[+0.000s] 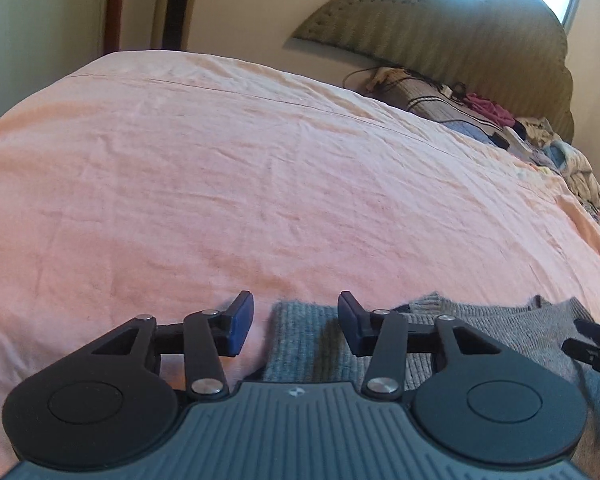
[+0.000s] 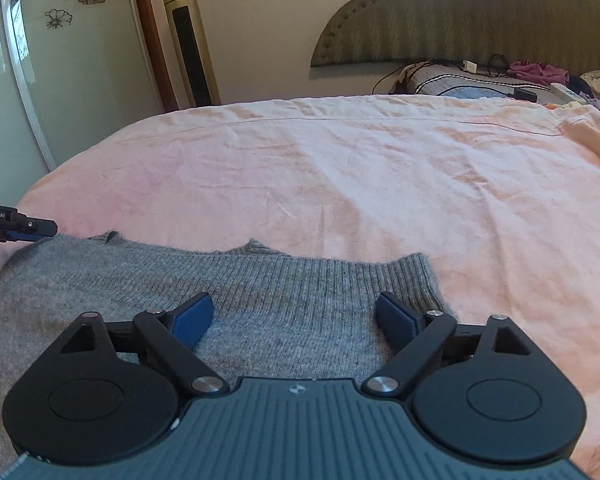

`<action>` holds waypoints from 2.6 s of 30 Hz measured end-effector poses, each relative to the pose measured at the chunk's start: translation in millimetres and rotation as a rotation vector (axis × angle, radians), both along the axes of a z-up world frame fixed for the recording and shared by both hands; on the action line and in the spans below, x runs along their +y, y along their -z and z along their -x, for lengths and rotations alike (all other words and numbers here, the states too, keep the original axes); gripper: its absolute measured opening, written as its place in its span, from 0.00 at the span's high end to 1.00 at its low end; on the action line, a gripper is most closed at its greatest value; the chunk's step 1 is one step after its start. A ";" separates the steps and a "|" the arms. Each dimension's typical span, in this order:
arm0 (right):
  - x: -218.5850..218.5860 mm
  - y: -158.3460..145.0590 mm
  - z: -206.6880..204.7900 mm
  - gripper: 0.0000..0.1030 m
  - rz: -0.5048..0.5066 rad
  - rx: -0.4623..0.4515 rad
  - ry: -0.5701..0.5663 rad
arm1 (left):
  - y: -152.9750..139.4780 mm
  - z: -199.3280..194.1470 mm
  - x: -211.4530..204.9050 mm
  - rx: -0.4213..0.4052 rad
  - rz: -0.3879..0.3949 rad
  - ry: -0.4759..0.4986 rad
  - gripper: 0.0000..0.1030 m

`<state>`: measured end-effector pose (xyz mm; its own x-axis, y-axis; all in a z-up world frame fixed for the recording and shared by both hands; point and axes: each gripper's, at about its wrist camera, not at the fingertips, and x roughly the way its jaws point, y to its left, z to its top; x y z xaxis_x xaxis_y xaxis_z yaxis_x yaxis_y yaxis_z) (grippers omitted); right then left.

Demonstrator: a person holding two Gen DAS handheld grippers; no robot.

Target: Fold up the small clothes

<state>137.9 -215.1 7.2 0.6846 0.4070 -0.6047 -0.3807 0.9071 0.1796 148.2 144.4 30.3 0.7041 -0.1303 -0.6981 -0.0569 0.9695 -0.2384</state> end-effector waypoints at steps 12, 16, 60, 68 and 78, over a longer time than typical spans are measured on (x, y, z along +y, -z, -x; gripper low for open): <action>-11.7 1.6 1.1 0.04 -0.097 0.013 -0.001 | -33.6 -4.4 -13.8 -0.112 -0.106 0.000 0.95; -14.7 1.7 0.7 0.04 -0.120 0.016 0.003 | -4.0 -14.8 -24.1 -0.042 -0.240 0.010 0.95; -17.4 -28.7 121.5 0.00 0.043 0.017 0.105 | -14.9 153.1 -74.0 -0.115 -0.137 0.106 0.01; -21.0 4.8 201.3 0.00 0.149 -0.039 -0.070 | 17.6 204.0 -82.5 -0.111 -0.214 0.241 0.01; -116.7 -13.6 207.9 0.00 -0.287 0.307 0.246 | 9.7 270.0 13.3 -0.049 0.406 -0.300 0.01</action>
